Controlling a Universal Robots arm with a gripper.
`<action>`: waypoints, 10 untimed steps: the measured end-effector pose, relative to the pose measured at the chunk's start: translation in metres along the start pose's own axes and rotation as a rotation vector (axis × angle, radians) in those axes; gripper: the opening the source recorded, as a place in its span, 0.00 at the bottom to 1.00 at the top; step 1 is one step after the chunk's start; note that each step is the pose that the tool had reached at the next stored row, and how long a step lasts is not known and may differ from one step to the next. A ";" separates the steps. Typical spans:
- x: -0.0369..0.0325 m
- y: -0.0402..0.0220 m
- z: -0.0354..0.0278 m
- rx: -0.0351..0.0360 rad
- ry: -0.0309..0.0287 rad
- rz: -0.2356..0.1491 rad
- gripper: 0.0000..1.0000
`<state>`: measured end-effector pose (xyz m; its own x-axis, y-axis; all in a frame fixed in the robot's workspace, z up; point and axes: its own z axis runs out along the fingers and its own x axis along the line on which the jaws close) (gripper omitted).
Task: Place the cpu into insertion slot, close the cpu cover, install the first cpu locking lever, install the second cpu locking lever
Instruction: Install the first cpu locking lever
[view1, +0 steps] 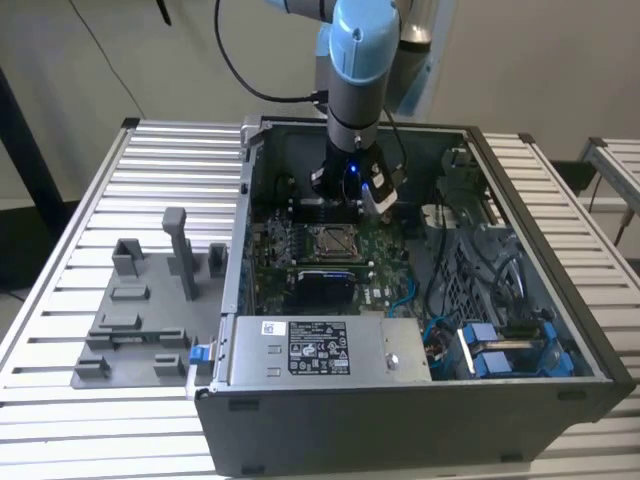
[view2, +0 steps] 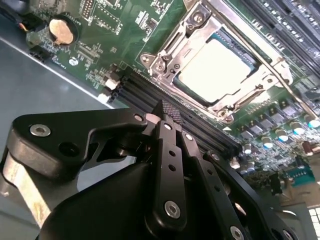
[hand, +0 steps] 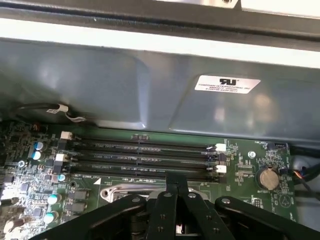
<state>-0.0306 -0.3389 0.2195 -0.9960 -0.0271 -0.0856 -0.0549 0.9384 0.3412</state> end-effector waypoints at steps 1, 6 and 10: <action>-0.0002 0.0007 -0.0025 0.0004 -0.0004 0.001 0.11; -0.0010 0.0007 -0.0127 0.0042 0.0015 0.004 0.11; -0.0010 -0.0056 -0.0169 0.0148 0.0110 0.009 0.11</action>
<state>-0.0305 -0.3500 0.2335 -0.9972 -0.0220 -0.0721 -0.0445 0.9436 0.3281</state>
